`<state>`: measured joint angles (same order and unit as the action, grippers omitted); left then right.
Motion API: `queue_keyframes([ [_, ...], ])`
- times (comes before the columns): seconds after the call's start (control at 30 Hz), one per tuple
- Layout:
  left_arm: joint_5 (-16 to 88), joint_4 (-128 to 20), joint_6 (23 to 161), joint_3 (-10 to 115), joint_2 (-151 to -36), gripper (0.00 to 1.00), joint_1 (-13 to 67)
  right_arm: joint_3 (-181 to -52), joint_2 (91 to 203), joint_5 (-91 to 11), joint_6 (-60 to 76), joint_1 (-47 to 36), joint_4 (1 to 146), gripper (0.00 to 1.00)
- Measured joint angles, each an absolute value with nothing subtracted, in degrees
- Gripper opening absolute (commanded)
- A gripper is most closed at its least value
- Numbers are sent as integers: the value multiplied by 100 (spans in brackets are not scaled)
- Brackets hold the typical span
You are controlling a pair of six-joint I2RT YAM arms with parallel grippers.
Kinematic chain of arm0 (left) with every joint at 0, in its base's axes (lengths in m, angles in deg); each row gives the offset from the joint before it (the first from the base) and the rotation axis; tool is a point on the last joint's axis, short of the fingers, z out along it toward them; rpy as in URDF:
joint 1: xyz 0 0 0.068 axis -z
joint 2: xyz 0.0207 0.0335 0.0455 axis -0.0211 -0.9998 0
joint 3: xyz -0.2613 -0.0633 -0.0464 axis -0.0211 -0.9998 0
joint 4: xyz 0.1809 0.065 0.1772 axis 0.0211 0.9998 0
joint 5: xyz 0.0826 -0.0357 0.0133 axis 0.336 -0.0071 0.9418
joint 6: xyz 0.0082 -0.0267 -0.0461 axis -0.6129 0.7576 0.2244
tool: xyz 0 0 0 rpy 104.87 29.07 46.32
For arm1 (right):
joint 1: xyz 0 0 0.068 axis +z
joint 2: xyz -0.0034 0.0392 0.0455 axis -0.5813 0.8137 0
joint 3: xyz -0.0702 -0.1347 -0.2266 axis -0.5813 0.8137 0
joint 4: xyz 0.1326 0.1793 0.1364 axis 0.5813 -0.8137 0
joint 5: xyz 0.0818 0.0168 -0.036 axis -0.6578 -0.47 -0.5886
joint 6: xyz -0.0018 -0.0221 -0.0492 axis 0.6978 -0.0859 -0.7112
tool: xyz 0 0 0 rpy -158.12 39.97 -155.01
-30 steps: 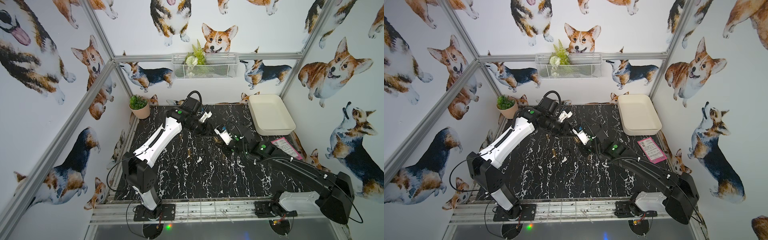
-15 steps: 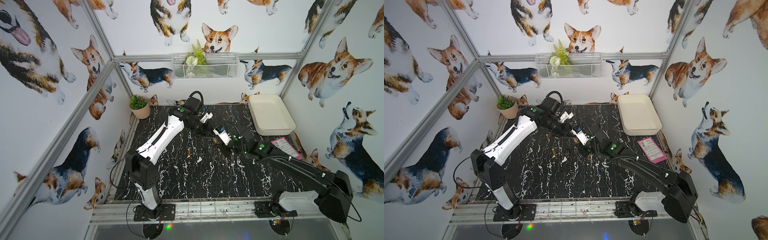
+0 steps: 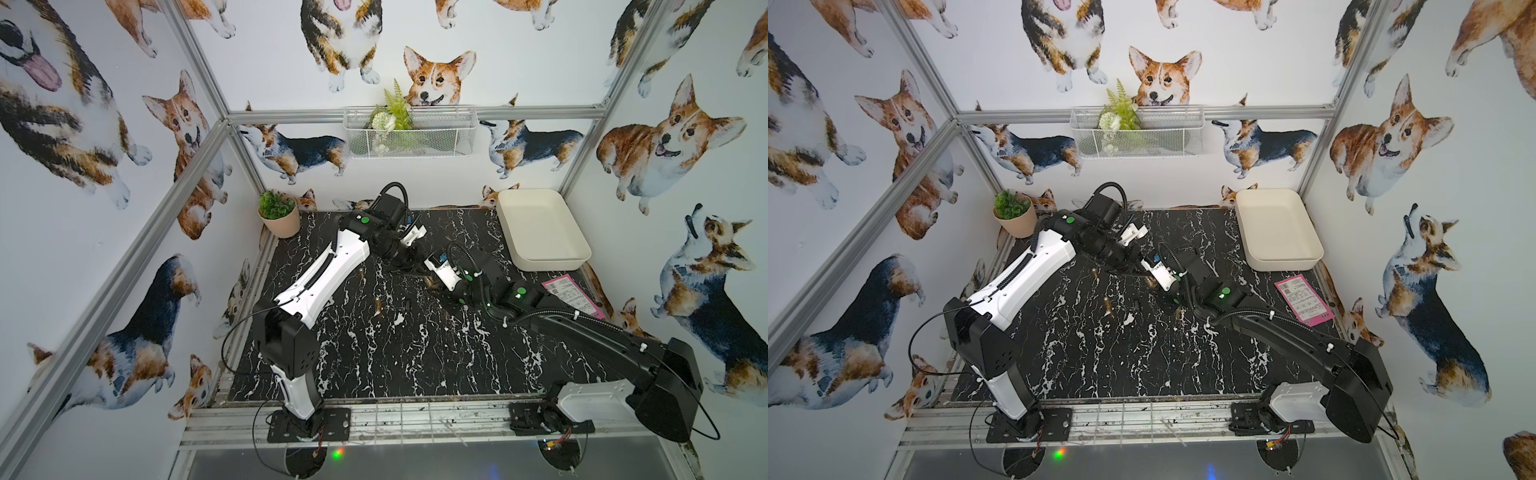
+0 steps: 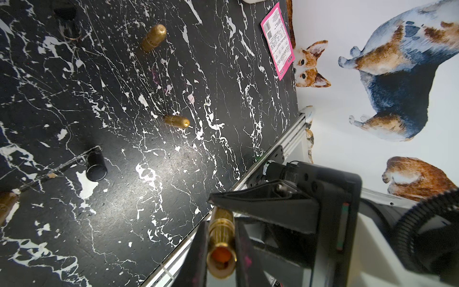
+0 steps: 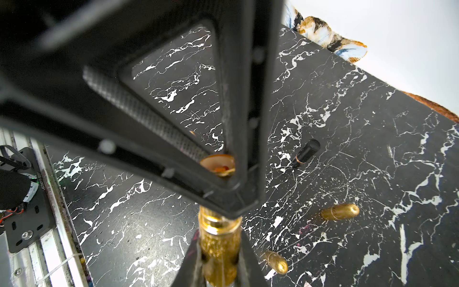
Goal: Open the lipstick cap
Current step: Place the lipstick at the center of the board.
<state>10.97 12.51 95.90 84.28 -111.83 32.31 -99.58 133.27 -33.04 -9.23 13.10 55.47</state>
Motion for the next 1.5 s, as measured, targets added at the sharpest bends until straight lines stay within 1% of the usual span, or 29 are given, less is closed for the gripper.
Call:
queue_keyframes([
  [0.33, 1088, 1354, 9512, 8483, -11242, 9, 3235, -9980, 13336, -3291, -923, 1310, 5473, 1],
  [0.4, 1091, 1369, 9507, 8498, -11244, 9, 3239, -9989, 13336, -3289, -923, 1310, 5468, 8],
  [0.5, 1093, 1371, 9503, 8518, -11247, 9, 3239, -10024, 13345, -3267, -923, 1310, 5431, 30],
  [0.67, 1123, 1408, 9490, 8533, -11251, 9, 3242, -10109, 13369, -3146, -921, 1310, 5394, 45],
  [0.8, 1156, 1435, 9492, 8579, -11253, 9, 3239, -10113, 13360, -3125, -919, 1310, 5394, 50],
  [0.87, 1178, 1459, 9492, 8623, -11253, 9, 3239, -10085, 13321, -3125, -919, 1310, 5396, 52],
  [1.07, 1333, 1522, 9512, 8756, -11253, 9, 3135, -9997, 13198, -3122, -919, 1310, 5398, 54],
  [1.27, 1845, 1607, 9516, 9049, -11411, 10, 2820, -9792, 12833, -2993, -899, 1310, 5377, 55],
  [1.37, 2310, 1725, 9507, 9457, -11745, 10, 2763, -9667, 12503, -2858, -882, 1310, 5359, 57],
  [1.5, 2870, 1846, 9370, 10021, -12399, 10, 2756, -9578, 12044, -2644, -880, 1310, 5350, 58],
])
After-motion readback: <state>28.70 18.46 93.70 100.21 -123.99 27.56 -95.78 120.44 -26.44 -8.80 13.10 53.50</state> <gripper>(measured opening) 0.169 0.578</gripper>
